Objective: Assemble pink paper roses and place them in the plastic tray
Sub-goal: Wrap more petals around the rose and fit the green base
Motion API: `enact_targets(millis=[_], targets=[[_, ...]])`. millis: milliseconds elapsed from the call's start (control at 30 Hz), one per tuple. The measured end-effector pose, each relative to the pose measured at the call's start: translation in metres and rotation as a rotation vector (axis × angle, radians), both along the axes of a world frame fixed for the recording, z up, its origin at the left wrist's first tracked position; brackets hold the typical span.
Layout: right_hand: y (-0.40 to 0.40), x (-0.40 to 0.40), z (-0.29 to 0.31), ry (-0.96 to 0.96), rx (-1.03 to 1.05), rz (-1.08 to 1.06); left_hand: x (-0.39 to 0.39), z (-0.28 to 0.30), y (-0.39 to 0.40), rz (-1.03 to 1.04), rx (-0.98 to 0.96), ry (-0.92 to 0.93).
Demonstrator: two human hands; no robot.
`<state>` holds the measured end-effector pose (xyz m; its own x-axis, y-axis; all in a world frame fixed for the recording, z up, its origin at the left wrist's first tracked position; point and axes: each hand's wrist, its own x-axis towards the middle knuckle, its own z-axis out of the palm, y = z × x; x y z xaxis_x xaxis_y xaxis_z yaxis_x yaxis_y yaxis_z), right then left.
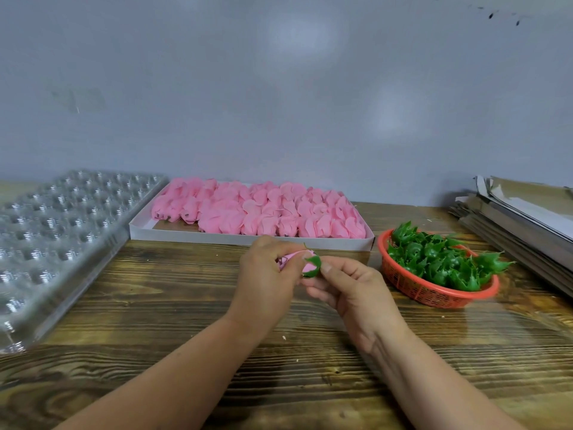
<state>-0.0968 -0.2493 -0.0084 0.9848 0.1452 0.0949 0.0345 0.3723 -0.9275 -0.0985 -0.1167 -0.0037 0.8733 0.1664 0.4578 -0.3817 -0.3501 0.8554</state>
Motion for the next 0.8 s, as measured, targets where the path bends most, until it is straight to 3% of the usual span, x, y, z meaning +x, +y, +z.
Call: enact_targets(millis=[233, 433, 600, 667, 800], targets=[[-0.0044, 0.0051, -0.0076, -0.039, -0.095, -0.103, -0.0011, 0.0005, -0.0004, -0.081, -0.031, 0.121], [-0.0046, 0.0053, -0.0075, -0.091, -0.173, -0.116, 0.0041, 0.0009, 0.0067, -0.198, -0.168, 0.224], [-0.0041, 0.0034, -0.0038, -0.109, -0.187, -0.119, 0.0039, -0.003, 0.0051, -0.215, -0.231, 0.208], [-0.0033, 0.0036, -0.0027, -0.054, -0.138, -0.139, 0.0029, -0.0031, 0.0038, -0.232, -0.252, 0.217], [-0.0055, 0.0055, -0.0014, 0.091, 0.06, -0.101, 0.0041, -0.0082, 0.0057, -0.318, -0.101, 0.28]])
